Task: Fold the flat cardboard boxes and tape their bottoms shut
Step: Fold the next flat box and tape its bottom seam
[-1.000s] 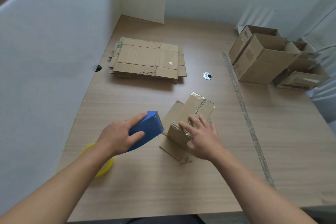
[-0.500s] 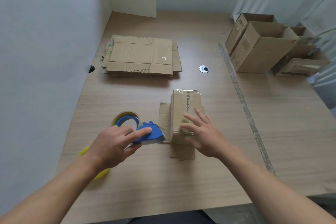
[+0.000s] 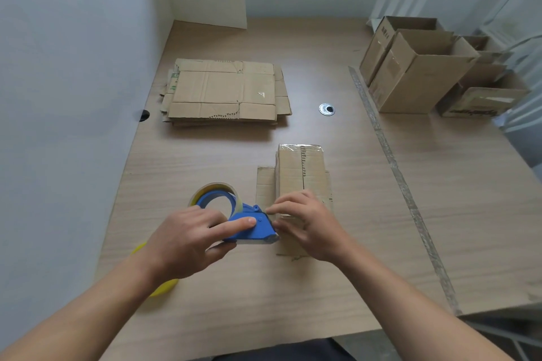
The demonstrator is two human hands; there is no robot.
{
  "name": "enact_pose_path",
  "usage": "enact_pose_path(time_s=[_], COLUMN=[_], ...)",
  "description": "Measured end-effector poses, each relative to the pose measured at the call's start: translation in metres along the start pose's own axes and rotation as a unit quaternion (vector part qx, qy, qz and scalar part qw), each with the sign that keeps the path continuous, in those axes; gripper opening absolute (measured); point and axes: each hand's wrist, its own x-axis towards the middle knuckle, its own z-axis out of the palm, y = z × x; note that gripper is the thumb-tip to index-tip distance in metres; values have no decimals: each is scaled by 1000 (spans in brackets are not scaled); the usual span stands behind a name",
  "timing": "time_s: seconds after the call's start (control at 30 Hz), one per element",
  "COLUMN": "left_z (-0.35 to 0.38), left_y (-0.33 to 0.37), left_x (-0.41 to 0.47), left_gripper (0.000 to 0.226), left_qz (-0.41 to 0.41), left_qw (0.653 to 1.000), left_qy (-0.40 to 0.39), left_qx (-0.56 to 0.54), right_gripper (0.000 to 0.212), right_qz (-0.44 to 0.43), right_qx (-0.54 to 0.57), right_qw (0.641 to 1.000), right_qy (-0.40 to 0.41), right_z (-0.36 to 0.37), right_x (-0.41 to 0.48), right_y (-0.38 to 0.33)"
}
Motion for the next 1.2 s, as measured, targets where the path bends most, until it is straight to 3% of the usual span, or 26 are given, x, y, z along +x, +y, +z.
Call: enact_pose_path(time_s=[0.2, 0.43, 0.6, 0.77, 1.03, 1.2], left_z=[2, -1, 0, -1, -7, -4], left_y=[1, 3, 1, -8, -18, -26], left_x=[8, 17, 28, 32, 58, 83], left_gripper=[49, 55, 64, 61, 56, 59], left_qz=[-5, -40, -66, -106, -187, -237], left_qw=[999, 992, 972, 958, 901, 871], left_qy=[-26, -90, -191, -233, -350, -378], left_qx=[-27, -73, -122, -128, -178, -206], right_gripper=[6, 9, 9, 22, 23, 29], right_qz=[64, 105, 150, 224, 353, 370], right_qx=[43, 48, 85, 122, 207, 168], right_qw=[993, 989, 980, 956, 894, 894], right_qy=[91, 90, 95, 147, 184, 189], right_z=[-2, -2, -2, -13, -22, -19], right_x=[-8, -25, -37, -56, -70, -59], right_y=[0, 5, 15, 34, 73, 81])
